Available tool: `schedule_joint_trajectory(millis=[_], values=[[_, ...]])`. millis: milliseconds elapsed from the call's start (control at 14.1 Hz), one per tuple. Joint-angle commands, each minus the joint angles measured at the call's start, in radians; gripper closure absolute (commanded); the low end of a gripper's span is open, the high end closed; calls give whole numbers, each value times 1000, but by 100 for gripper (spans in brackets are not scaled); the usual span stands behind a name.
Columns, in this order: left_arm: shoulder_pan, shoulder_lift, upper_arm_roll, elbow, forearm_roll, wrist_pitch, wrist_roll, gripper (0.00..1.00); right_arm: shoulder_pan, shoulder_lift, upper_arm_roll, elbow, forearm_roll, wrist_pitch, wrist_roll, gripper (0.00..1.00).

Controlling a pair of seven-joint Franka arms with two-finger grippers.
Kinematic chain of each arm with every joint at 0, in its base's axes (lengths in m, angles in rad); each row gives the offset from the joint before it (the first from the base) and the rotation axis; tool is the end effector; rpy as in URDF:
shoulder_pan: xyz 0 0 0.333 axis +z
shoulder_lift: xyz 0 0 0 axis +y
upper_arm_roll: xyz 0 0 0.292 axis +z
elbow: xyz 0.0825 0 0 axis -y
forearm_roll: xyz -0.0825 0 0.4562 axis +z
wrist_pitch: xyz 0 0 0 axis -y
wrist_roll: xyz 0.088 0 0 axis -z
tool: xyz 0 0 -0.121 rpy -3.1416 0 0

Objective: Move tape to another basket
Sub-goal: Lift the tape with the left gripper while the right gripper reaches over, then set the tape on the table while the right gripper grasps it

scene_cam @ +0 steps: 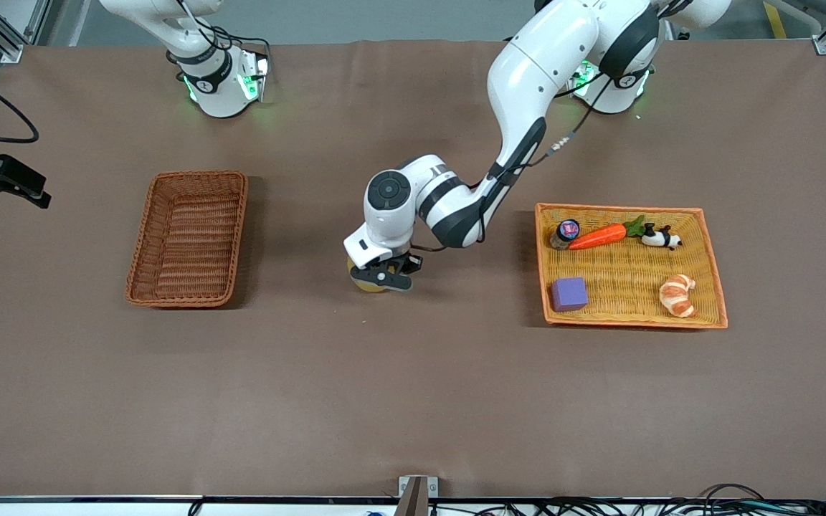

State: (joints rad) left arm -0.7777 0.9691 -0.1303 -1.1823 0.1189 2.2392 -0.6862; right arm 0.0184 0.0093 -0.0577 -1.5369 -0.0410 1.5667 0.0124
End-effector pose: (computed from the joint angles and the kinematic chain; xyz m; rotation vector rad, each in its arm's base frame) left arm 0.5237 -0.6225 0.1403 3.0461 -0.3517 0.0937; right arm 0.6290 -0.0296 0.5989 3.0986 -0.0810 0.0309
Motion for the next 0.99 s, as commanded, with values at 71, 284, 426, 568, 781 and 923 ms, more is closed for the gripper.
schedule_joint_trajectory(millis=[71,284,426,568,781,923], values=[[-23,8,12,20,-19,31,-13,0,27,-11,45,-12,46,12,8,0],[-3,-62,12,9,-22,-70,-18,0,34,58,123,-20,44,52,24,0],[29,-130,12,-11,-19,-156,-25,0,52,99,172,-73,44,132,88,0],[55,-193,20,-25,-15,-225,-58,0,54,127,234,-170,44,254,153,0],[127,-318,20,-110,-9,-334,-56,0,112,220,274,-232,30,430,277,0],[188,-461,18,-250,-7,-334,-42,0,184,325,280,-232,14,534,401,0]])
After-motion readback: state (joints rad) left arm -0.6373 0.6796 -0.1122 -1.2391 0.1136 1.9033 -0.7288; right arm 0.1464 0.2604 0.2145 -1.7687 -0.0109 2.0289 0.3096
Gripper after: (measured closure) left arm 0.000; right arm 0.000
